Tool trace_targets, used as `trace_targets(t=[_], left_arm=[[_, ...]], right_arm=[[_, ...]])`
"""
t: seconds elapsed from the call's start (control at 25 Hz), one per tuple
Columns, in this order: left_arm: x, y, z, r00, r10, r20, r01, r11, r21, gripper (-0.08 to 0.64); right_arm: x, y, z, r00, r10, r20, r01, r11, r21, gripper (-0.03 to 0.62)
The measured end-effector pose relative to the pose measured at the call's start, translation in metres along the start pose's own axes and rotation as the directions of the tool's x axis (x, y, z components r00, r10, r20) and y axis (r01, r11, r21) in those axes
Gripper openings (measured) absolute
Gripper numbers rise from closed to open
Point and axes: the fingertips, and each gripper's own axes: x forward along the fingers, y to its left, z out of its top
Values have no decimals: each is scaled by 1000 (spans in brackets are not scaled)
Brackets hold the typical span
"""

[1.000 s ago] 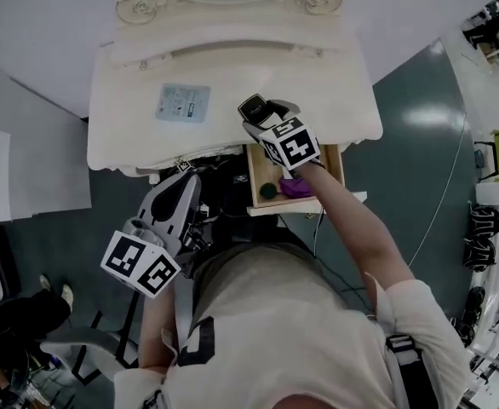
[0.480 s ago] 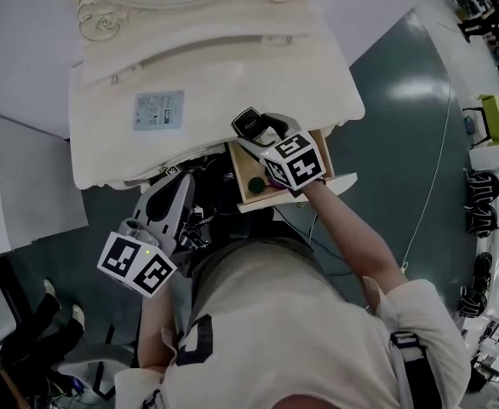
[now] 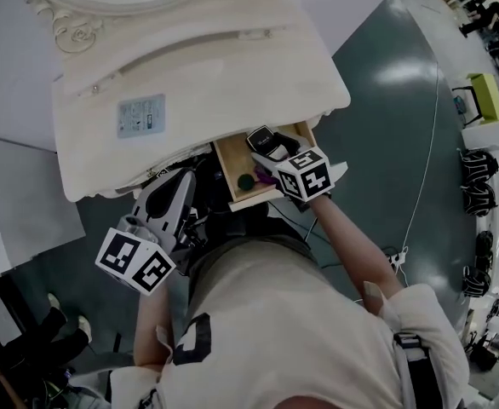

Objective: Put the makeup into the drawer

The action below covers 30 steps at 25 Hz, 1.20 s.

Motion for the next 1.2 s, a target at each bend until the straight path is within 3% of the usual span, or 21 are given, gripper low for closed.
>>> trace_targets(t=[0.52, 0.8, 1.2], left_arm=[[29, -18, -24, 998, -11, -67, 10, 1000, -5, 58], [47, -19, -37, 995, 25, -99, -25, 1000, 2, 58], [61, -22, -41, 986, 121, -111, -121, 993, 2, 58]], right_arm=[[24, -39, -61, 992, -18, -123, 18, 1000, -1, 298], [50, -49, -69, 990, 6, -143, -13, 999, -46, 298], [88, -77, -95, 966, 46, -253, -63, 996, -60, 298]])
